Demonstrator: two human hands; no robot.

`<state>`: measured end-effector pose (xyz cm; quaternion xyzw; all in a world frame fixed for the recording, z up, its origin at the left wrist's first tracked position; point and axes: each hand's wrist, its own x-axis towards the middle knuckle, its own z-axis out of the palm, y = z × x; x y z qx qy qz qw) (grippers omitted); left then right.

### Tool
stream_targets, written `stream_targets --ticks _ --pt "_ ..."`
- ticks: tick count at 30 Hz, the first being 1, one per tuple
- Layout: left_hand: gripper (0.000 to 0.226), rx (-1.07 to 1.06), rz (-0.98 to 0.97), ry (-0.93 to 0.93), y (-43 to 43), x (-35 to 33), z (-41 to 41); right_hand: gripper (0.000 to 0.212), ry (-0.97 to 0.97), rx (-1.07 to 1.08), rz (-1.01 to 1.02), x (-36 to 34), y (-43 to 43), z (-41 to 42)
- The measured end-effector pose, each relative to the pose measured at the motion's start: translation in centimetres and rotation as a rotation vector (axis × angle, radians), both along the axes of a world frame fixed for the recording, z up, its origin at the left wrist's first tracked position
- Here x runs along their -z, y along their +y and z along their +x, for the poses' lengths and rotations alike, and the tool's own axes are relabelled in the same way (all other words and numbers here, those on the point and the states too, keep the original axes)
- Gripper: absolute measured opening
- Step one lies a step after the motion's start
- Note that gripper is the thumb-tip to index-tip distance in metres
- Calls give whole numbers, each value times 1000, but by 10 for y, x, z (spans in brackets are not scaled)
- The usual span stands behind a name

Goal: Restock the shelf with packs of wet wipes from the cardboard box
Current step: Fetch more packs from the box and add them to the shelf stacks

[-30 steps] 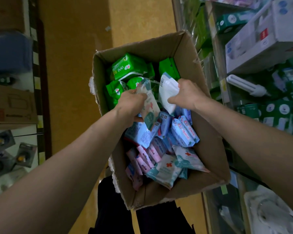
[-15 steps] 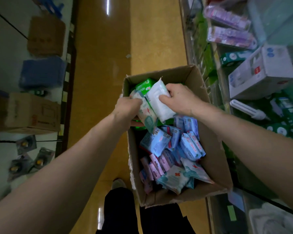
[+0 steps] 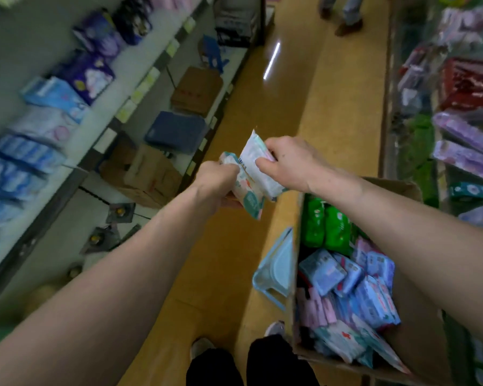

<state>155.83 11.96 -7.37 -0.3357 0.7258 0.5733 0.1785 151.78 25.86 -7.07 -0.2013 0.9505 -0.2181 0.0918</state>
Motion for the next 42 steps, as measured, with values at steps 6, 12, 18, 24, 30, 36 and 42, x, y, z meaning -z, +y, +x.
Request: stream_targets --ticks 6,12,18,24,30,36,42 --pt "10 -182 -43 77 -103 -35 34 25 80 -135 13 -41 -104 13" --pt "9 -325 -41 190 -210 -83 81 28 166 -270 -9 -90 -216 42" --pt "13 -436 -116 332 -323 -136 134 23 235 -379 -87 -134 -333 78" --pt "16 -580 -235 439 -411 -185 181 30 280 -496 -144 -174 -444 113" --pt "14 -735 -397 468 -481 -223 214 26 308 -623 -205 -210 -531 129" --pt "19 -853 -474 482 -531 -245 228 37 298 -756 -227 -224 -607 125" --pt "16 -991 -482 469 -568 -252 215 32 340 -927 -348 -234 -659 103"
